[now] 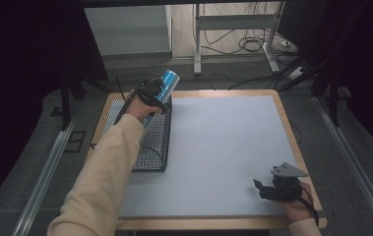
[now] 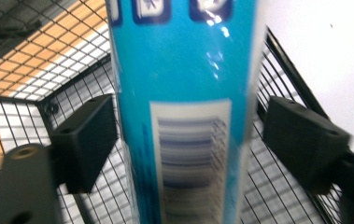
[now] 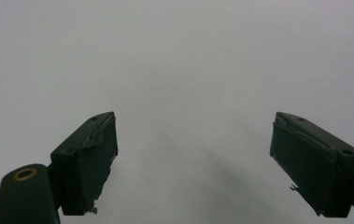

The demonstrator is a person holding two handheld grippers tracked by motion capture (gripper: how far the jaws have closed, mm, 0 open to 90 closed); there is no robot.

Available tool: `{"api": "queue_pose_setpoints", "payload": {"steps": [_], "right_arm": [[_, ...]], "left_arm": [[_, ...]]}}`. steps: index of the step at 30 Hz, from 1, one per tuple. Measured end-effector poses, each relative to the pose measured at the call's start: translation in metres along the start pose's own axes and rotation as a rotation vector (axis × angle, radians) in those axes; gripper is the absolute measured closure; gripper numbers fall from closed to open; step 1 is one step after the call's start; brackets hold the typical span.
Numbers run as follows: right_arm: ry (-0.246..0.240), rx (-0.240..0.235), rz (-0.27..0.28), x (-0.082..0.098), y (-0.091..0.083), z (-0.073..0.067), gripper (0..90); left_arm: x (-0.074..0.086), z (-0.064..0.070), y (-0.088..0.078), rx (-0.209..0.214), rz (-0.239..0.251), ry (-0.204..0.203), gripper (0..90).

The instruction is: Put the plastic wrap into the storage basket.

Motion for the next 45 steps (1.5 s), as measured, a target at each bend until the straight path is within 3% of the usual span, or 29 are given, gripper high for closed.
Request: {"api": "queue_pose_setpoints", "payload": {"steps": [2,4,9,18,23,30,37,45], "right_arm": [[0.004,-0.002,0.0,0.0,0.0,0.0,15.4],[0.004,-0.003,0.003,0.0,0.0,0.0,15.4],[0.0,-0.004,0.003,0.0,0.0,-0.001,15.4],[-0.006,-0.007,0.006,-0.002,0.001,-0.001,15.3],[-0.008,-0.01,0.006,-0.003,0.002,-0.002,15.3],[-0.014,0.001,0.008,-0.004,-0.001,-0.002,15.4],[-0.024,0.0,0.011,-0.006,-0.002,-0.005,15.4],[-0.03,0.004,0.015,-0.007,-0.004,-0.006,15.4]], "left_arm": [[0.004,0.002,-0.008,0.012,0.016,-0.019,13.6],[0.007,0.004,-0.02,0.05,0.045,-0.044,12.3],[0.016,0.011,-0.043,0.114,0.1,-0.045,12.2],[0.044,0.046,-0.08,0.257,0.172,0.037,14.0],[0.062,0.064,-0.092,0.312,0.207,0.068,14.5],[0.09,0.093,-0.106,0.375,0.229,0.143,14.9],[0.121,0.128,-0.112,0.432,0.245,0.204,15.2],[0.151,0.161,-0.105,0.493,0.244,0.256,15.4]]}}
Point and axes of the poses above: each handheld gripper's, and its own axes: y roughly forward along the jaws, x roughly out of its underside, z roughly to its right, the point moved 5 cm from there along y, roughly forward along the jaws, and after that the axes turned 13 degrees about -y, right-handed, at the moved point
